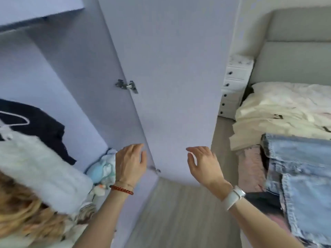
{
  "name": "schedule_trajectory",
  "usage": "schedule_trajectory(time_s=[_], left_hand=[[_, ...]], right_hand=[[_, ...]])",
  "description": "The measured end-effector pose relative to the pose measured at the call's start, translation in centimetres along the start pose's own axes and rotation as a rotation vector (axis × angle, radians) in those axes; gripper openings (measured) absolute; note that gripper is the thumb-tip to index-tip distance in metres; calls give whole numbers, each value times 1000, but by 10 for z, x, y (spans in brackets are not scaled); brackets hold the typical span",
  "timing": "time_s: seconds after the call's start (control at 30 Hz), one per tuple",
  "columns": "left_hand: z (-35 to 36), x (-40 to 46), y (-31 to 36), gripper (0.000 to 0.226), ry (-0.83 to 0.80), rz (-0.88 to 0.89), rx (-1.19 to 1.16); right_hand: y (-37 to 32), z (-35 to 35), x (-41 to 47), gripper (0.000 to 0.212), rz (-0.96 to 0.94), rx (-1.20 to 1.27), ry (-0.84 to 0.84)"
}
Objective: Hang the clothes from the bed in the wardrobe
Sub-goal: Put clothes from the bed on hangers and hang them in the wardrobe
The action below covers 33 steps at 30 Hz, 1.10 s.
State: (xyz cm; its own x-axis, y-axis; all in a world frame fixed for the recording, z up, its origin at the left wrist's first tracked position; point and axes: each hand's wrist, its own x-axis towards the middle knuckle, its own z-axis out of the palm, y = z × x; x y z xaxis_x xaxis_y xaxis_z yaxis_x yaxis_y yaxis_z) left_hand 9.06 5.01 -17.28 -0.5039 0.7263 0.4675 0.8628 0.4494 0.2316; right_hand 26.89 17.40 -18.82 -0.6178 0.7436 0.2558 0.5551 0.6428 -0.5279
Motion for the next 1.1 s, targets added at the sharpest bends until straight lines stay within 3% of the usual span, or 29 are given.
schedule_trajectory(time_s=[0.13, 0.5, 0.67, 0.8, 1.1], left_hand=[[-39, -4, -72, 19, 79, -230, 74], [-125, 54, -191, 29, 278, -599, 391], [-139, 97, -235, 47, 102, -737, 529], [-132, 100, -256, 46, -58, -835, 519], [-128, 63, -276, 45, 17, -804, 489]], right_hand=[[-63, 50, 51, 30, -209, 43, -139], [-237, 134, 186, 31, -663, 261, -367], [-313, 152, 238, 34, -823, 364, -386], [-366, 171, 259, 43, -897, 346, -499], [-422, 203, 262, 35, -997, 235, -611]])
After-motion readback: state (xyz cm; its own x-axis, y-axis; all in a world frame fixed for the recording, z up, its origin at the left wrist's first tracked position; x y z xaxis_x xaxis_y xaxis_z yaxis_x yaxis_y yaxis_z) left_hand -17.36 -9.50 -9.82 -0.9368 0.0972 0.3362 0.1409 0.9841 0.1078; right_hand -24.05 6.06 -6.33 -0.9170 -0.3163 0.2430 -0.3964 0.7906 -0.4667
